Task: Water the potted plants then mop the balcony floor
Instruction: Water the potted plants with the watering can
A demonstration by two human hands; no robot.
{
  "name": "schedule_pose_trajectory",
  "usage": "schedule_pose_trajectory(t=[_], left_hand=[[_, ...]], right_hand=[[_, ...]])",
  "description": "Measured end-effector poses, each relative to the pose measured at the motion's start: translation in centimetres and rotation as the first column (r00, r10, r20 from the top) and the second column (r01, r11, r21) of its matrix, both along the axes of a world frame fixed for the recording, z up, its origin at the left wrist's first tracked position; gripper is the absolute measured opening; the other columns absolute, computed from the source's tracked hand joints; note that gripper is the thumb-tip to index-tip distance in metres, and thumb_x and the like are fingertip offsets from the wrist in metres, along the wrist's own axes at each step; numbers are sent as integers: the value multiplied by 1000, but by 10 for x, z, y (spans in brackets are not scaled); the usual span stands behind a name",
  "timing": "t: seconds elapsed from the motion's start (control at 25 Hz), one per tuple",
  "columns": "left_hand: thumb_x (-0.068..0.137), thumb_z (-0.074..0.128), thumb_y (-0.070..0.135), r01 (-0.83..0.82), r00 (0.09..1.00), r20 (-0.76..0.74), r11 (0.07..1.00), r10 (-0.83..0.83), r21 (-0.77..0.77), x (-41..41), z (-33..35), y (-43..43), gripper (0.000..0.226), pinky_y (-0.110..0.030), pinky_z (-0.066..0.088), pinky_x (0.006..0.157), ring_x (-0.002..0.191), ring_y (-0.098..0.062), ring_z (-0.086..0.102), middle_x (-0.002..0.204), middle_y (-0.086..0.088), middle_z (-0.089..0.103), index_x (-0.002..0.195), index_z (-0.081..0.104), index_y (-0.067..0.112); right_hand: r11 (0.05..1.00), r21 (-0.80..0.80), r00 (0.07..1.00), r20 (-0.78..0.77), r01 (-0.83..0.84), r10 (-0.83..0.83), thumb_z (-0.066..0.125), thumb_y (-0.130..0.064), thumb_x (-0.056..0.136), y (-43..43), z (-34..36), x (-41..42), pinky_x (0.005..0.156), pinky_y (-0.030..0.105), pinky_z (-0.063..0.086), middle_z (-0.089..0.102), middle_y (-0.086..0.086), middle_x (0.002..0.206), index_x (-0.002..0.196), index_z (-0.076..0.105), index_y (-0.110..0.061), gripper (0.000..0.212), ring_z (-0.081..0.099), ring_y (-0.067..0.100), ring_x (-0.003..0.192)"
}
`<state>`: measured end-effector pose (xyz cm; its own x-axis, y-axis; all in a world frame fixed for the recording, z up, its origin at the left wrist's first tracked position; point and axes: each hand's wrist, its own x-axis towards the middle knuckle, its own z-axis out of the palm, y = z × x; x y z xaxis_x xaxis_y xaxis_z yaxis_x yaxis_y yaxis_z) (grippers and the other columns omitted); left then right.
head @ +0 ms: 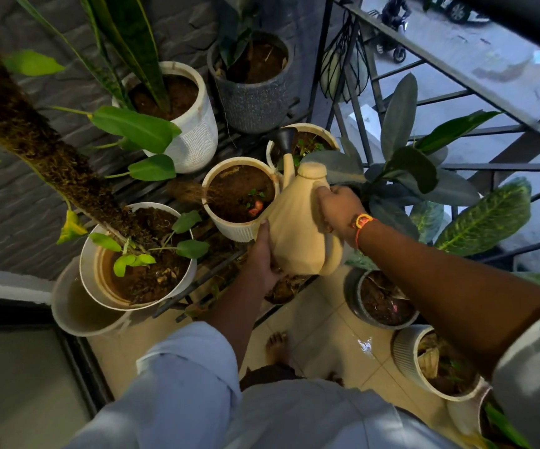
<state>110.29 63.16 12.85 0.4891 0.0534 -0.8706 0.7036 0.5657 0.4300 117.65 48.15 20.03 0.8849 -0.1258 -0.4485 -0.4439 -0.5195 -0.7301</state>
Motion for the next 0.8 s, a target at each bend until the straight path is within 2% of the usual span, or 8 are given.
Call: schedule_pose_trajectory(t=[0.04,0.12,0.2,0.28,0.36,0.44,0.56,0.8], left_hand=[[75,69,81,16,1000,-7,1000,-16,0,5,1,-3,100,-57,56,87,124,-38,53,156,-8,46,157,33,37],[77,69,78,46,999,-12,999,-46,-7,14,10,-12,97,-52,57,78,112,-35,58,153,-10,50,156,35,33],[81,68,76,79,997,-7,996,-80,-37,19,16,-22,93,-55,55,90,110,-35,58,147,-12,54,154,39,27],[82,68,74,114,993,-28,992,-116,-61,23,18,-31,90,-55,51,98,107,-35,58,135,-14,56,149,41,21],[80,69,75,127,990,-53,988,-131,-84,26,22,-38,92,-54,52,92,103,-34,58,131,-15,55,148,42,18],[77,70,77,139,987,-70,986,-146,-97,29,24,-43,97,-53,53,85,109,-36,59,136,-16,55,148,43,17],[77,70,78,144,985,-81,985,-152,-95,30,28,-46,97,-54,54,91,116,-37,58,137,-18,55,148,42,17],[76,67,82,115,990,-68,989,-122,-95,36,33,-45,99,-50,57,77,112,-36,60,135,-18,56,149,44,18]], right_hand=[[1000,-11,1000,2,11,-11,42,-49,94,-4,5,6,78,46,58,66,13,86,85,61,-15,40,66,34,81],[999,-30,1000,-19,19,-19,41,-44,97,-14,14,21,77,44,57,64,12,85,87,61,-14,38,65,33,81],[998,-67,998,-68,12,-16,41,-36,102,-23,22,38,67,36,52,61,12,82,92,62,-9,36,60,26,69],[995,-103,995,-104,-11,0,41,-34,104,-28,30,53,68,39,53,59,12,79,85,60,-9,37,57,24,65],[991,-132,992,-126,-8,-9,42,-35,103,-31,35,64,71,41,55,57,10,74,80,59,-11,37,54,23,63],[991,-127,986,-159,30,-50,44,-33,103,-33,38,69,59,33,48,53,6,66,79,58,-12,35,48,18,54],[993,-104,974,-211,54,-75,45,-30,102,-35,44,74,53,28,44,52,5,65,81,58,-12,31,45,16,49],[995,-84,979,-195,46,-62,48,-27,100,-30,56,80,53,29,42,50,6,65,80,58,-11,28,44,16,50]])
